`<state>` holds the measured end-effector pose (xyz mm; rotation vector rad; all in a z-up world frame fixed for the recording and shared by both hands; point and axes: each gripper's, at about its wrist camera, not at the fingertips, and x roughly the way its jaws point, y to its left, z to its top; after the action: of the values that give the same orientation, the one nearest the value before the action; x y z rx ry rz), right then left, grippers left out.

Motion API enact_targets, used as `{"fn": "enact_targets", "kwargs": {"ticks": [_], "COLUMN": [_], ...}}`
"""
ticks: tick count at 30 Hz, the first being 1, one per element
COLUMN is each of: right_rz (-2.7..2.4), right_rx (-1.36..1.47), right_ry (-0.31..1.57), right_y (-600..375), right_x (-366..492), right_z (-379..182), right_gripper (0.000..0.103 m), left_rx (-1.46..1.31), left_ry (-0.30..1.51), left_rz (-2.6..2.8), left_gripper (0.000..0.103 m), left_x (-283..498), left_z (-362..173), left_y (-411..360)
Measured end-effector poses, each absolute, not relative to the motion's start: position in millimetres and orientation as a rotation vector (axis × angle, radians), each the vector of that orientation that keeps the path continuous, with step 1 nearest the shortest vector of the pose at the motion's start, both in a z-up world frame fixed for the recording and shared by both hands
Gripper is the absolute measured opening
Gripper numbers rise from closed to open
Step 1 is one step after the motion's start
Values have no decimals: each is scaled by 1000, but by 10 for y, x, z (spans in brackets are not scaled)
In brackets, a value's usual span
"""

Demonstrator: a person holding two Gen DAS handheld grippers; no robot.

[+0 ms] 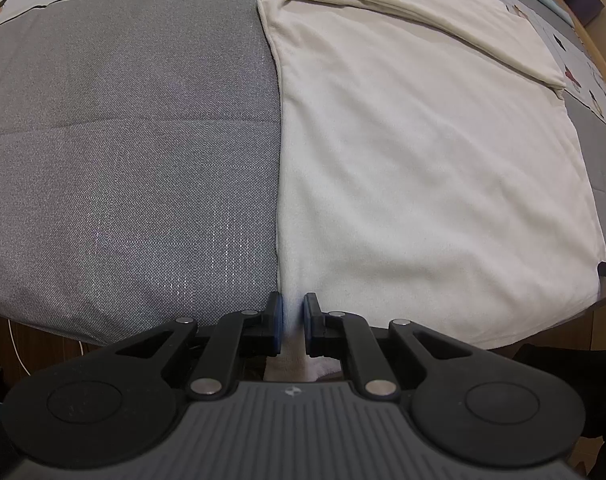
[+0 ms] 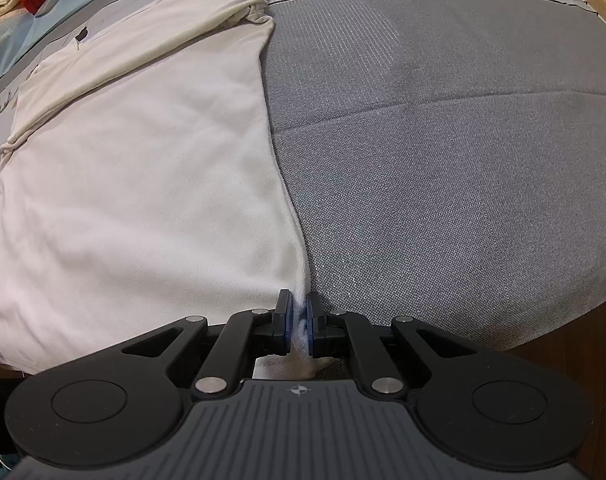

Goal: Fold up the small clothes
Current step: 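Lift the hem with both grippers and fold it toward the collar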

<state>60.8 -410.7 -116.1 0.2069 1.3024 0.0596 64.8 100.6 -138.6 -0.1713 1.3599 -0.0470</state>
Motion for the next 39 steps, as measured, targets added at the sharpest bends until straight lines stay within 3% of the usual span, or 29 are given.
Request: {"fn": "enact_targets", "kwargs": {"ticks": [7, 11, 28, 33, 39], "right_rz": [50, 93, 196, 175, 62], "right_rx": [202, 271, 561, 569, 500], "right_ry": [1278, 1173, 651, 655, 794], "right_y": [-4065, -4120, -4772, -4798, -4584], "right_x": [595, 594, -610, -457, 485], "right_z": [-1109, -812, 920, 877, 393], "right_gripper": [6, 5, 4, 4, 4], "left_rx": [-149, -145, -325, -408, -366], "left_ry": [1349, 1291, 874, 837, 905], "left_rz": [-50, -90, -276, -253, -205], "left_gripper": [6, 4, 2, 1, 1], "left_x": [623, 574, -524, -486, 433], "left_z": [-1380, -1202, 601, 674, 275], "left_y": [972, 962, 1518, 1684, 1611]}}
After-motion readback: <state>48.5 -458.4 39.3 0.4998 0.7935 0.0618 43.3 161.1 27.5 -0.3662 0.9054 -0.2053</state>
